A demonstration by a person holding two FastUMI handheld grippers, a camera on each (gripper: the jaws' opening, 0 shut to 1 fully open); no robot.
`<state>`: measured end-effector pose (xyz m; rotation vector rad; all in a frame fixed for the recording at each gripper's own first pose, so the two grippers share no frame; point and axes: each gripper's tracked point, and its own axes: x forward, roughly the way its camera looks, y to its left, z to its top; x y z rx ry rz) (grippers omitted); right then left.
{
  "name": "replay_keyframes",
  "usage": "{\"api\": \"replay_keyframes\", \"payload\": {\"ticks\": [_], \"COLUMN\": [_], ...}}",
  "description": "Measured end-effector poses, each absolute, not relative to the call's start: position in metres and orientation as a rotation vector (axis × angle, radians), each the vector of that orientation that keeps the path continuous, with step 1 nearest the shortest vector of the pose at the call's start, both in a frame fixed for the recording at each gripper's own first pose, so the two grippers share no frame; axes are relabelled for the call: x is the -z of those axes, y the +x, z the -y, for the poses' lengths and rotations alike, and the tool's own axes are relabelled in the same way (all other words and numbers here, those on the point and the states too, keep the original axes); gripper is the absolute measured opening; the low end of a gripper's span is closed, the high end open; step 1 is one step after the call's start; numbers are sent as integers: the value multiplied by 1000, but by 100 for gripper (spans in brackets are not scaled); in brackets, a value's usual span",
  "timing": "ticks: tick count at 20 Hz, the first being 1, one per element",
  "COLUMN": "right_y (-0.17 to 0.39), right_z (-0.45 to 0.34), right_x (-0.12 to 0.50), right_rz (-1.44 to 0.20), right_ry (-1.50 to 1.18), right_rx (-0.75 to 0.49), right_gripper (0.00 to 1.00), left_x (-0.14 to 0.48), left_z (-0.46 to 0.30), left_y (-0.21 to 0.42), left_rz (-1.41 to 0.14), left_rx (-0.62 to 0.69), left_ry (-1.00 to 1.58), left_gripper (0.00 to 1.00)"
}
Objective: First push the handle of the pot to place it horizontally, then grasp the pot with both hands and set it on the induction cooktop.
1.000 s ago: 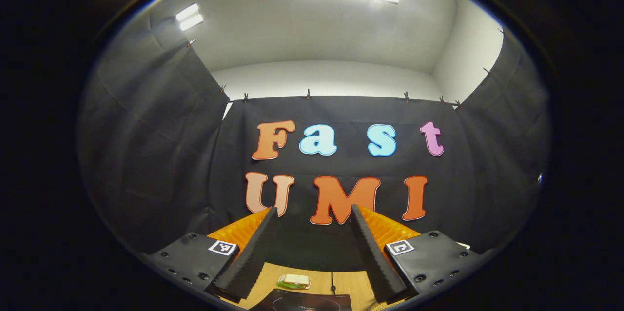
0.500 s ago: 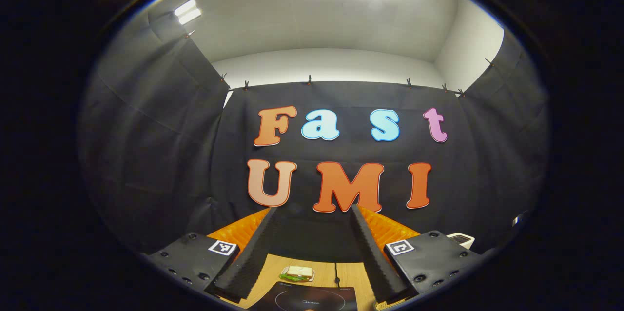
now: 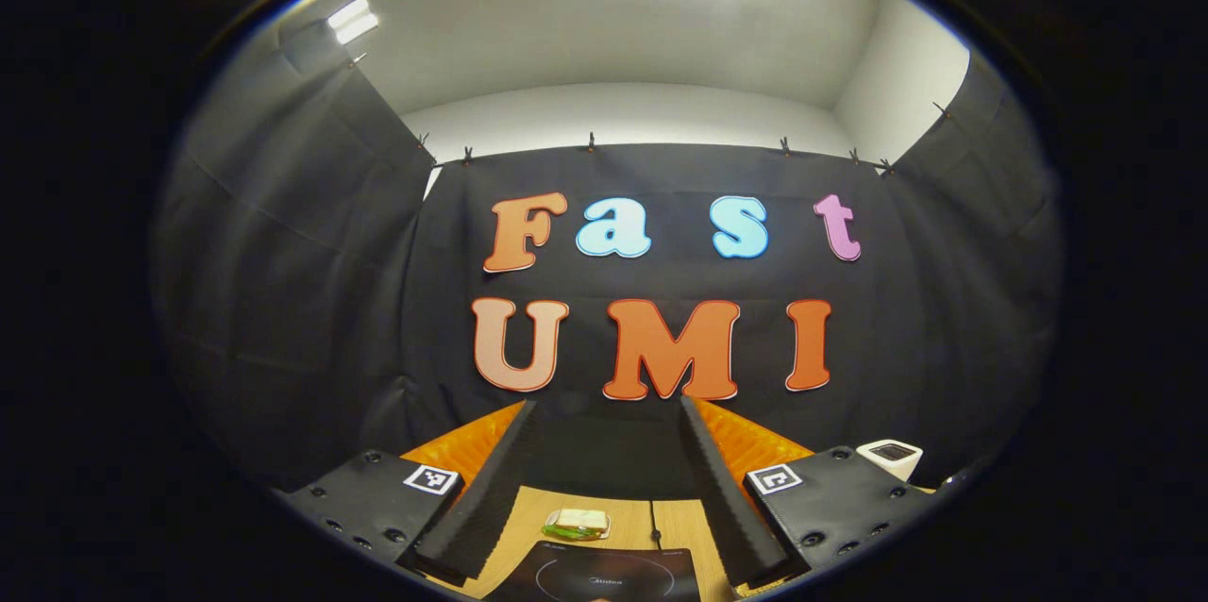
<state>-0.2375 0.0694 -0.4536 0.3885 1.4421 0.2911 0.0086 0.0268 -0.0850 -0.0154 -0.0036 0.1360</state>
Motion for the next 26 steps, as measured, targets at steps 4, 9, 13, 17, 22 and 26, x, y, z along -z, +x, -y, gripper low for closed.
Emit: {"api": "replay_keyframes", "payload": {"ticks": [4,9,13,17,22,26], "right_y": [-237,-237,-235,-229,-217,-208], "right_z": [-71,-65,-51,-32,0,21], "right_x": [470,484,490,490,499,503], "right_rz": [-1491,-1549,-1561,-1553,-1525,-1504], "right_ry": [425,509,555,542,497,500], "right_rx": [-254,-173,-106,-69,-1,61], "right_gripper": [0,0,0,0,0,0], "left_x": [89,93,94,100,106,105], "left_z": [-29,-33,-37,-40,-48,-65], "left_y": [11,9,13,14,15,15], "left_rz": [-11,-14,-13,-30,-46,-46], "left_rx": [-141,-155,-162,-166,-180,-214], "left_ry": [-5,-3,2,8,22,57], "left_gripper": [94,94,95,94,94,95]}}
